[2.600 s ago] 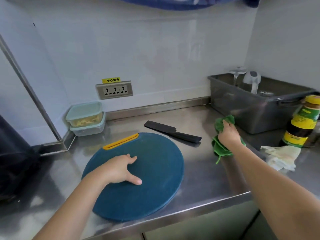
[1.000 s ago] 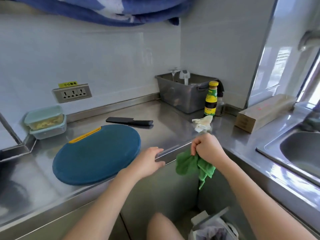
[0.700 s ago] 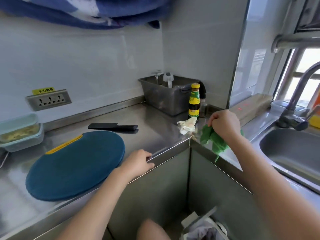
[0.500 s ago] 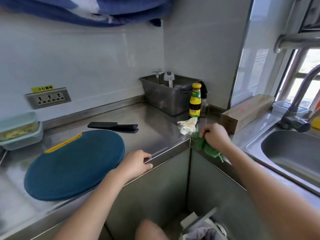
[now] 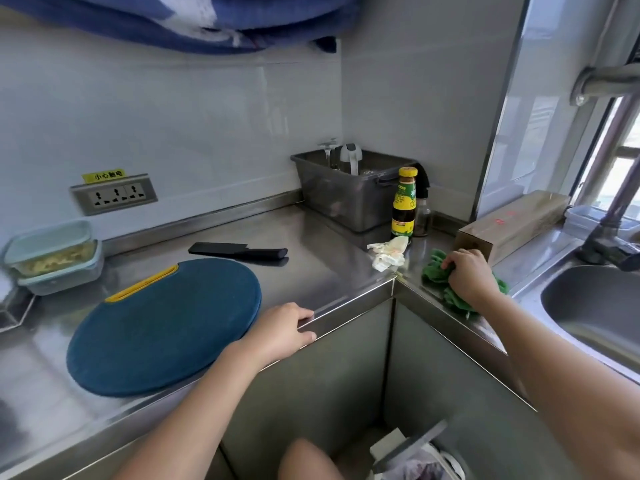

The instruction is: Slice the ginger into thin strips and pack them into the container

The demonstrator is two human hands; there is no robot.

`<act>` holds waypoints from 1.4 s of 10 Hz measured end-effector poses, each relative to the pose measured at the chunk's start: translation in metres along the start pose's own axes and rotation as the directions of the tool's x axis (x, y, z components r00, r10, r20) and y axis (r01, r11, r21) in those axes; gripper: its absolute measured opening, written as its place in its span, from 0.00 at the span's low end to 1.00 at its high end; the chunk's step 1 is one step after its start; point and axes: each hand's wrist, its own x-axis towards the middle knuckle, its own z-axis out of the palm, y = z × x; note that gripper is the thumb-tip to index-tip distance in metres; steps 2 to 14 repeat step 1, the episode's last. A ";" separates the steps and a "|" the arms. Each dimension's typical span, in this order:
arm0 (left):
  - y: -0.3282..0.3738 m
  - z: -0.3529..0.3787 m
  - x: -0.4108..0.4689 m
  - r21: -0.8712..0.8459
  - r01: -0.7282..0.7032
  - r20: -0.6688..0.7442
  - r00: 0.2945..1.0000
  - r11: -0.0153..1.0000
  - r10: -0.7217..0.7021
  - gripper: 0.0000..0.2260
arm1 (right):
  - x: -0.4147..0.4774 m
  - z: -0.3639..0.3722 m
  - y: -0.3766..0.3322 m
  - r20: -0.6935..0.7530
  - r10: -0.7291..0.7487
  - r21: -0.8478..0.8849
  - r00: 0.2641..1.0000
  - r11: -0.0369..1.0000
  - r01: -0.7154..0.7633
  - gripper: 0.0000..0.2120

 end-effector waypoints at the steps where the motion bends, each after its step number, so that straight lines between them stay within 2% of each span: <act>1: -0.002 -0.005 0.003 -0.141 0.040 0.018 0.999 0.989 -0.038 0.14 | 0.008 -0.007 -0.009 0.029 0.006 0.025 1.000 1.000 -0.007 0.12; 14: -0.002 -0.005 0.003 -0.141 0.040 0.018 0.999 0.989 -0.038 0.14 | 0.008 -0.007 -0.009 0.029 0.006 0.025 1.000 1.000 -0.007 0.12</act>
